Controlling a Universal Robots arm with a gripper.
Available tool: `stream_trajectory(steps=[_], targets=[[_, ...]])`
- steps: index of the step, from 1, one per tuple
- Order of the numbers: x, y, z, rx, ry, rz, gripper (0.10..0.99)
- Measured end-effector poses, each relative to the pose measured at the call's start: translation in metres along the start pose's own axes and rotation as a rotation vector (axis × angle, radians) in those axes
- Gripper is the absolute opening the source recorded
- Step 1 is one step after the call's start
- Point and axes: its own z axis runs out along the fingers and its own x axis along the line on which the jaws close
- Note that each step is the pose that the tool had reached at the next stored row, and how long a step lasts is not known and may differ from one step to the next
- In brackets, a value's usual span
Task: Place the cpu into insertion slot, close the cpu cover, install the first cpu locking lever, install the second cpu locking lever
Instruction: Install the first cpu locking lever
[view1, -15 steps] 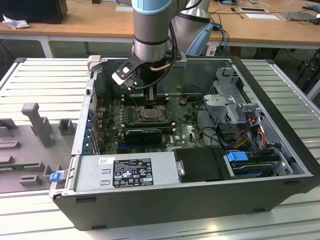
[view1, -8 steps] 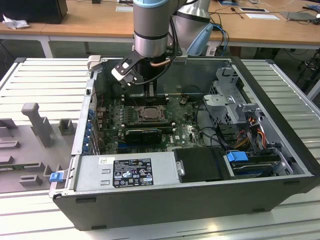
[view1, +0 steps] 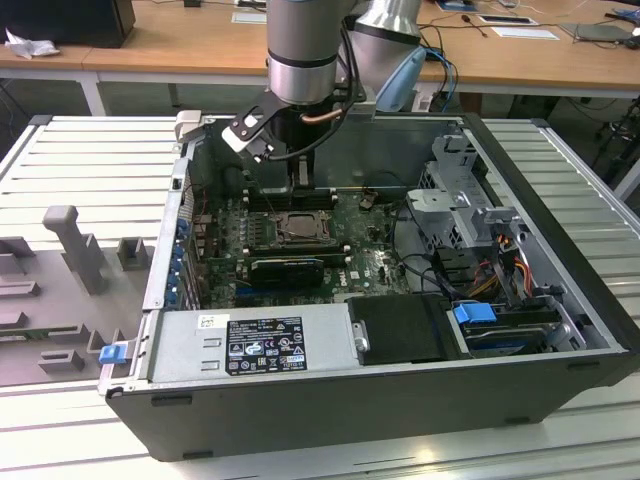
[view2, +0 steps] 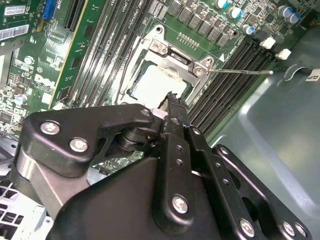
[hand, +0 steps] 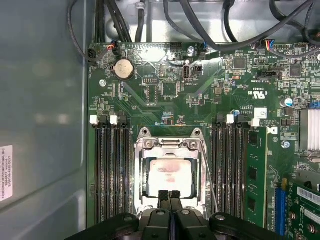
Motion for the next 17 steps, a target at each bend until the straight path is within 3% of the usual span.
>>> stream_trajectory(steps=[17], targets=[[0.001,0.0004,-0.0215,0.0,0.0,0.0,0.106]])
